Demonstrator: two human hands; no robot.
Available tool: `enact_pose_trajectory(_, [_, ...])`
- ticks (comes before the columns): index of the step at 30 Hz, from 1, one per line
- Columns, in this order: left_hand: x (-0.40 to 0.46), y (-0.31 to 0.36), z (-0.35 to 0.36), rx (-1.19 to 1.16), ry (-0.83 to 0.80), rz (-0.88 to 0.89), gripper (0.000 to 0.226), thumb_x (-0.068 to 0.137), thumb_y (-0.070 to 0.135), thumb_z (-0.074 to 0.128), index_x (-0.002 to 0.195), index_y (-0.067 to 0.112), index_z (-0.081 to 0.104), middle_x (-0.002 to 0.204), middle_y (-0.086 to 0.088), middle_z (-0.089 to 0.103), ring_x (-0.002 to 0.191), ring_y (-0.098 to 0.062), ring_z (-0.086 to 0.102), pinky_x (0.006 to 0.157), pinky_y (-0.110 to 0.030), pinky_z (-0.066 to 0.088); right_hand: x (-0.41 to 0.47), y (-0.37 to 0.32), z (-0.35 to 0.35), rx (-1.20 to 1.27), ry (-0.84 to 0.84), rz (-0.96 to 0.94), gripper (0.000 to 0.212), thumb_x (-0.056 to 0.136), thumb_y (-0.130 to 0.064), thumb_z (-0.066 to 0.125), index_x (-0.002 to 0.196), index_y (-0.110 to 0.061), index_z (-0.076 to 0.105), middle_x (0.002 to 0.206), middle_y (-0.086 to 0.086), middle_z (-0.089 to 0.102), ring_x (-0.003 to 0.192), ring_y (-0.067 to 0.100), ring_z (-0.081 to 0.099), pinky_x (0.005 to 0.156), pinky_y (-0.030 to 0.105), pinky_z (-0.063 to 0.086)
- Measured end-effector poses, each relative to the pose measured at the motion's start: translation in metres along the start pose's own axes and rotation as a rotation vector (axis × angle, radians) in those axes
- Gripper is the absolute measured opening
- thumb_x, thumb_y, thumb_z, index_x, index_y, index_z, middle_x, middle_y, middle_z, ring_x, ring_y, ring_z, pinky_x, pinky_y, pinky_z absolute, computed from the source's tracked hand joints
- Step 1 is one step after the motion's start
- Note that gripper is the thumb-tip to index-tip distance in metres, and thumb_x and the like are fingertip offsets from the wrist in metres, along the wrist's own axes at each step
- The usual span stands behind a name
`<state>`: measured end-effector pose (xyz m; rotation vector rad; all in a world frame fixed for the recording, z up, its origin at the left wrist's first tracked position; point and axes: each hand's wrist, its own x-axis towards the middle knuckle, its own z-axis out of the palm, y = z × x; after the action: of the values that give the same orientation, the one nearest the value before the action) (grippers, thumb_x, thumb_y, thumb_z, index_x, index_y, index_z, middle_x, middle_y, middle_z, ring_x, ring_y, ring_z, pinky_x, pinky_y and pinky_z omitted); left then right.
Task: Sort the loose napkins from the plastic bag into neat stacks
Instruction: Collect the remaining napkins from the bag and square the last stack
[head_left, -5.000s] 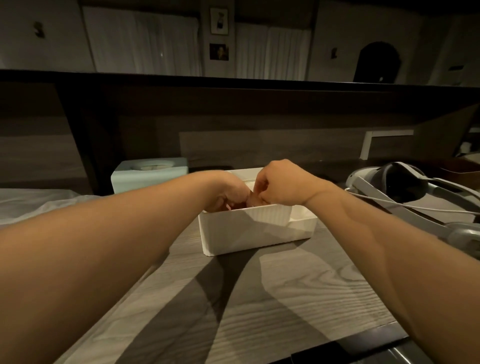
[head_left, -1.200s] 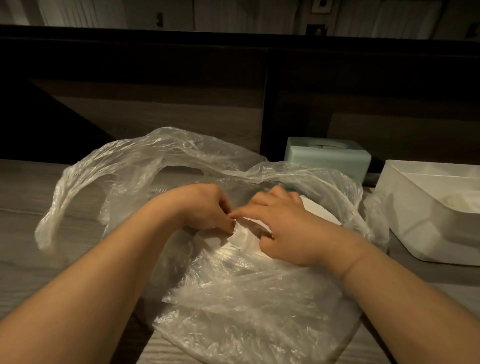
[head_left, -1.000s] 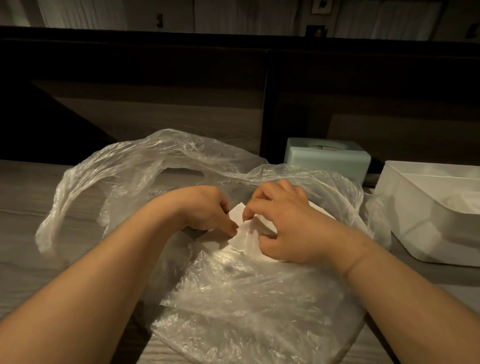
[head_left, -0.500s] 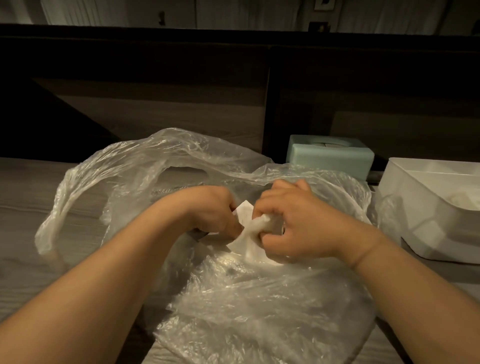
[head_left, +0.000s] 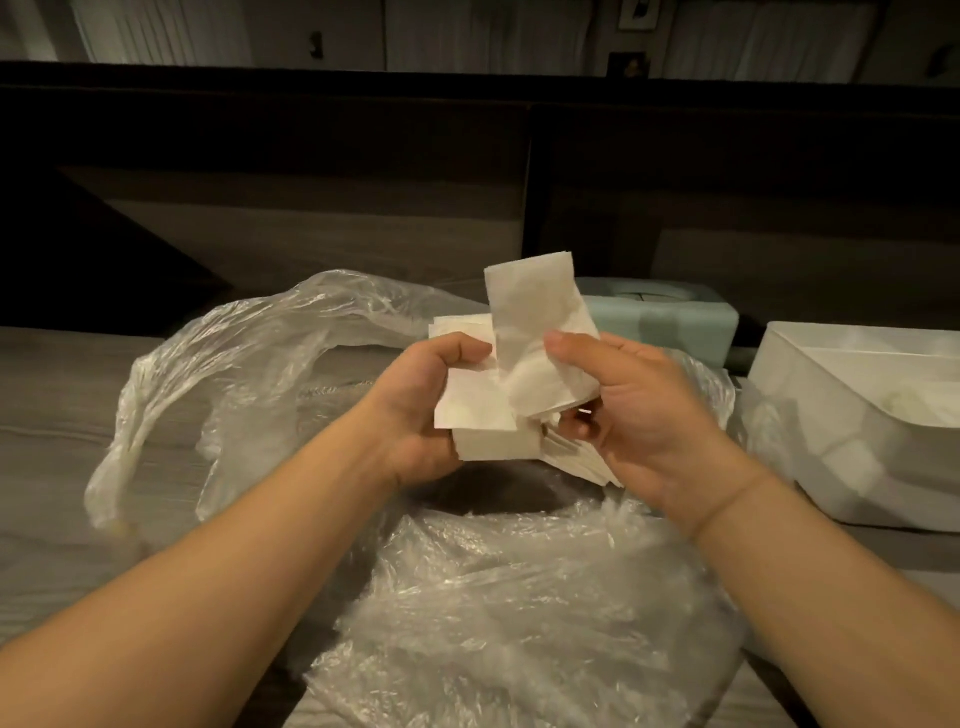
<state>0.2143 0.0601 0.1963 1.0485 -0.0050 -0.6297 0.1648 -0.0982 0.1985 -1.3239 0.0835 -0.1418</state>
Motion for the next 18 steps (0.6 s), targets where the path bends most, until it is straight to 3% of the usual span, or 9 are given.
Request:
enact_pose_trajectory(3, [0.002,-0.008,0.004,-0.086,-0.028,0.036,0.042,0.103,0.032,0.048,0.133,0.007,0.064,0.124,-0.02,0.071,0.119,-0.038,0.066,0.11,-0.055,0.045,0.001,0.003,0.0,-0.114,0.038,0.026,0.016,0.092,-0.021,0.073,0.097,-0.006,0.073,0.083,0.01,0.075,0.049,0.012,0.051,0.041,0.02,0.035])
enact_pose_trajectory(8, [0.005,-0.012,0.006,-0.131,-0.026,0.064,0.076,0.095,0.075,0.039,0.13,0.013,0.065,0.122,-0.02,0.073,0.113,-0.041,0.07,0.102,-0.055,0.051,0.001,0.005,0.001,-0.191,0.067,0.078,0.012,0.094,-0.02,0.069,0.097,-0.01,0.073,0.08,0.008,0.074,0.051,0.012,0.051,0.045,0.024,0.033])
enact_pose_trajectory(13, [0.001,-0.014,0.01,-0.059,-0.024,0.094,0.083,0.09,0.082,0.036,0.125,0.015,0.069,0.119,-0.017,0.074,0.106,-0.036,0.073,0.095,-0.05,0.055,0.001,0.003,0.0,-0.265,0.046,0.029,0.01,0.097,-0.018,0.064,0.101,-0.016,0.074,0.078,0.001,0.076,0.049,0.01,0.051,0.044,0.022,0.035])
enact_pose_trajectory(18, [0.003,-0.017,0.011,-0.031,-0.033,0.127,0.084,0.09,0.082,0.037,0.128,0.015,0.07,0.12,-0.014,0.074,0.1,-0.032,0.074,0.086,-0.046,0.059,-0.005,-0.001,0.003,-0.227,-0.054,-0.032,0.015,0.101,-0.018,0.06,0.104,-0.02,0.074,0.095,0.011,0.078,0.05,0.011,0.048,0.043,0.021,0.034])
